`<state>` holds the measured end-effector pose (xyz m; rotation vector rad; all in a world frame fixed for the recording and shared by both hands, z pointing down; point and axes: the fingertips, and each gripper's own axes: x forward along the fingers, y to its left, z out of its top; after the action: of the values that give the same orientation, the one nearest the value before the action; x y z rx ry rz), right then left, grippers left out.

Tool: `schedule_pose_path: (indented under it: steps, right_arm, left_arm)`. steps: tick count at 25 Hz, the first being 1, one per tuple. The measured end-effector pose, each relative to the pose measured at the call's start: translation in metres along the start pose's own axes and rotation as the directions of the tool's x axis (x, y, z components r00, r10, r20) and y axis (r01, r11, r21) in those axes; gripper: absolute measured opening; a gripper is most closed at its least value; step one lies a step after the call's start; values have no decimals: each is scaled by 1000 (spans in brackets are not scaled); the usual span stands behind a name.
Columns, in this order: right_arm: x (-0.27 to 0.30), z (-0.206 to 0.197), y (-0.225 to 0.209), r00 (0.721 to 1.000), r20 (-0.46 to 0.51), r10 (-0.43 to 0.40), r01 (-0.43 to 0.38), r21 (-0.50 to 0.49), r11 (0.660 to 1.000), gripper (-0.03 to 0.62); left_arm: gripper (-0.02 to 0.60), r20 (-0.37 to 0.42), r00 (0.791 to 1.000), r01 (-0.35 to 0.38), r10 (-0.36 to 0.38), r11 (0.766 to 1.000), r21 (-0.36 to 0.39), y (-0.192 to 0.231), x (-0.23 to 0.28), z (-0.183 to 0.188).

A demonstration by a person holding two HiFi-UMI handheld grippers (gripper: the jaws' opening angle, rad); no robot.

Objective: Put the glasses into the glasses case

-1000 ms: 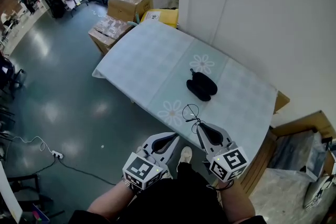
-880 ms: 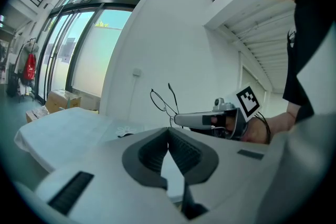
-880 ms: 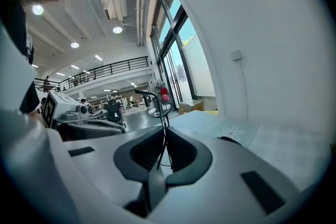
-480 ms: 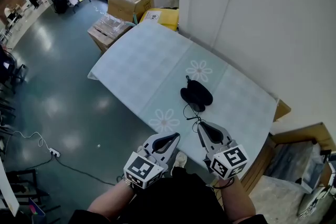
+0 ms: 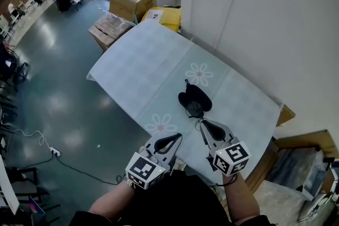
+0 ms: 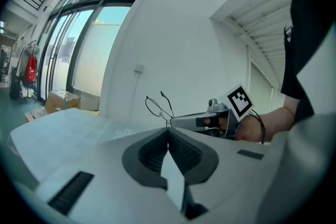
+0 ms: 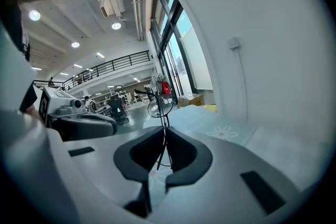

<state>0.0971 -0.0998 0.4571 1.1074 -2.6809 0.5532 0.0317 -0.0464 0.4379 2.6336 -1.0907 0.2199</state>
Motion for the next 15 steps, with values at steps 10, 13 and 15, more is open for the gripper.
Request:
schedule_pose_path:
  steps: [10,13,15]
  right_arm:
    - [27,-7,-24,998,-57,-16,15,-20,1000,37]
    - [38,-10,-35,997,-77,-30,28,-32,999,37]
    - [46,-13,-43,995,-92,-43,40,-35,999,37]
  left_arm:
    - [26,-31,998,60,-59,998,22,12,16,-3]
    - [26,-48,994,97,-95,995,34,18,22,-5]
    - [26,-58,991,123,-121,992,35,24,26,-6]
